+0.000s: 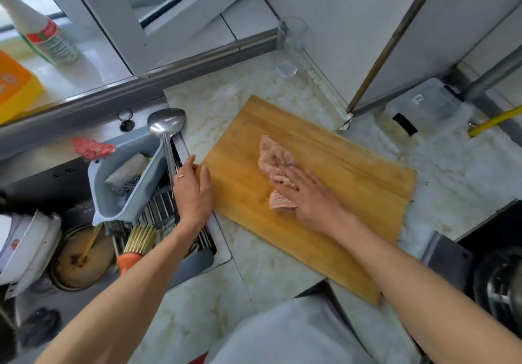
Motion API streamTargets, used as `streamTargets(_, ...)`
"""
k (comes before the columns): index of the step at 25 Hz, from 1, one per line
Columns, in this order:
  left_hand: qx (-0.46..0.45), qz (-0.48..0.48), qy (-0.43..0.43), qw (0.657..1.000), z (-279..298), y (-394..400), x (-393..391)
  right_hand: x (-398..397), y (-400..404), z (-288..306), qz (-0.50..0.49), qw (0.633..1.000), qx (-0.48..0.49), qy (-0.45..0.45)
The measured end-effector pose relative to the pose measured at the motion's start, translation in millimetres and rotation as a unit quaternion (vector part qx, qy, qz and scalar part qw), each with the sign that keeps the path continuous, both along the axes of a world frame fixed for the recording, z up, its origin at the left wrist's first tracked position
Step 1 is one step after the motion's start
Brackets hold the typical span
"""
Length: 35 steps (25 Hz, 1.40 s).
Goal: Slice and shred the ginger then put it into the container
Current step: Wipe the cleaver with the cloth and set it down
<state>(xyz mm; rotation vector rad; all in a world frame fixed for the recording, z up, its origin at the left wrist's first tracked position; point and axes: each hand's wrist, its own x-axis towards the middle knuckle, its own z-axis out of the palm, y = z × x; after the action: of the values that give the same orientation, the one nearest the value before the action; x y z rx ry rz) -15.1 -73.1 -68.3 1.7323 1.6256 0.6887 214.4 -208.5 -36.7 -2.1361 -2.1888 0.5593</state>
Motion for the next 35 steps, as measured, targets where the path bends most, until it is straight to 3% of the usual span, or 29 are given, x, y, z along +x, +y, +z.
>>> streamTargets(2, -0.009, -0.044, -0.023, 0.999, 8, -14, -10, -23, -4, -1, -0.115, 0.993, 0.020, 0.024)
streamTargets(6, 0.037, -0.050, -0.005, 0.998, 22, -64, -25, -96, -49, -6, 0.144, 0.987, 0.064, 0.030)
streamTargets(7, 0.034, -0.055, -0.011, 0.998, 25, -77, -28, -82, -62, -8, 0.153, 0.985, 0.076, 0.036)
streamTargets(10, 0.024, -0.080, 0.008, 0.996, 31, -115, -49, -44, -100, -5, 0.035, 0.990, 0.129, 0.049)
streamTargets(13, 0.010, -0.105, 0.019, 0.994, 27, -133, -66, -72, -110, -6, -0.029, 0.986, 0.161, 0.021)
streamTargets(18, -0.002, -0.143, 0.007, 0.990, 24, -139, -82, -174, -67, -3, -0.095, 0.988, 0.023, 0.116)
streamTargets(24, -0.002, -0.178, 0.002, 0.984, 34, -145, -109, -186, -77, -13, -0.088, 0.995, 0.022, 0.040)
streamTargets(28, -0.034, -0.209, -0.004, 0.977, 41, -142, -111, -145, -151, -20, -0.223, 0.972, 0.074, 0.016)
streamTargets(30, -0.038, -0.226, -0.023, 0.973, 46, -142, -106, -165, -135, -16, -0.284, 0.956, 0.074, -0.008)
streamTargets(33, -0.048, -0.224, -0.057, 0.972, 50, -136, -104, -229, -82, -2, -0.216, 0.967, -0.002, 0.135)
streamTargets(35, -0.052, -0.218, -0.061, 0.973, 48, -127, -108, -235, -87, 0, -0.134, 0.976, -0.006, 0.170)
